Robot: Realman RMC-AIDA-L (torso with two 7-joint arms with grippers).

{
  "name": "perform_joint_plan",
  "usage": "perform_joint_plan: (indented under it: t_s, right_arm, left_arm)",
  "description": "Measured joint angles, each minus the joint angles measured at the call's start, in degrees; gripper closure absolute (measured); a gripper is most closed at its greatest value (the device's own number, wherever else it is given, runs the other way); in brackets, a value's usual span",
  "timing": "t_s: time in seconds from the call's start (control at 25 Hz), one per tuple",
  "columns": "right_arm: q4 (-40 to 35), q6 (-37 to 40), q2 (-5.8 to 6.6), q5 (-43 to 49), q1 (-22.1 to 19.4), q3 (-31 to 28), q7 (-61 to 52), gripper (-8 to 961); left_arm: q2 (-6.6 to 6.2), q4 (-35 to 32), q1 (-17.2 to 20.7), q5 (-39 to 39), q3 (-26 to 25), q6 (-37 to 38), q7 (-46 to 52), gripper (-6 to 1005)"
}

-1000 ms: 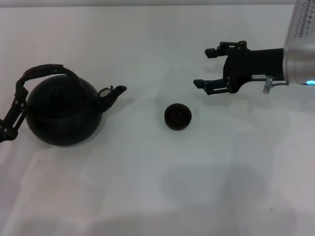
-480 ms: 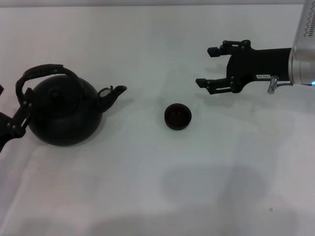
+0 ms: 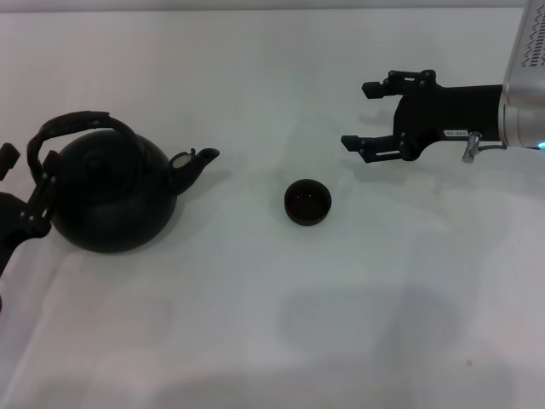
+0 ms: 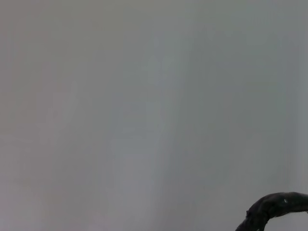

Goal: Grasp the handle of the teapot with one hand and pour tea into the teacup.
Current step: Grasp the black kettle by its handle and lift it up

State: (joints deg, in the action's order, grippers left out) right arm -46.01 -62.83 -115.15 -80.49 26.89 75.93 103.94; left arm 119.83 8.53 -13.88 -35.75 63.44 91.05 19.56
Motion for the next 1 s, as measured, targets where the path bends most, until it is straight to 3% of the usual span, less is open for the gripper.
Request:
perform_joint_plan:
  t_s: [0.2,0.4,0.64,1.0]
  right_arm:
    - [0.04,0.02,0.01,-0.07,-0.25,0.0,0.02,88]
    - [0.04,0.02,-0.05,-0.26,-0.56,0.0,0.15,88]
    - [0.04,-0.28,-0.09,-0.51,-1.14,0.0,0.19,89]
    - [0.05,-0.36,-0.22,-1.27,-2.17,0.13,0.77,91]
  left_arm:
    - [0.06,0.13,-0.2,0.0,-0.25,-0.01,0.41,392]
    - [0.04,0.18,-0.28,0.08,-0.25,-0.01,0.44,639]
    - [0.0,0.39,-0.43,0.8,-1.77,-0.02,1.0,852]
    - [-0.77,0.43,-2.26,0.39,-2.63,-0.24,2.04,852]
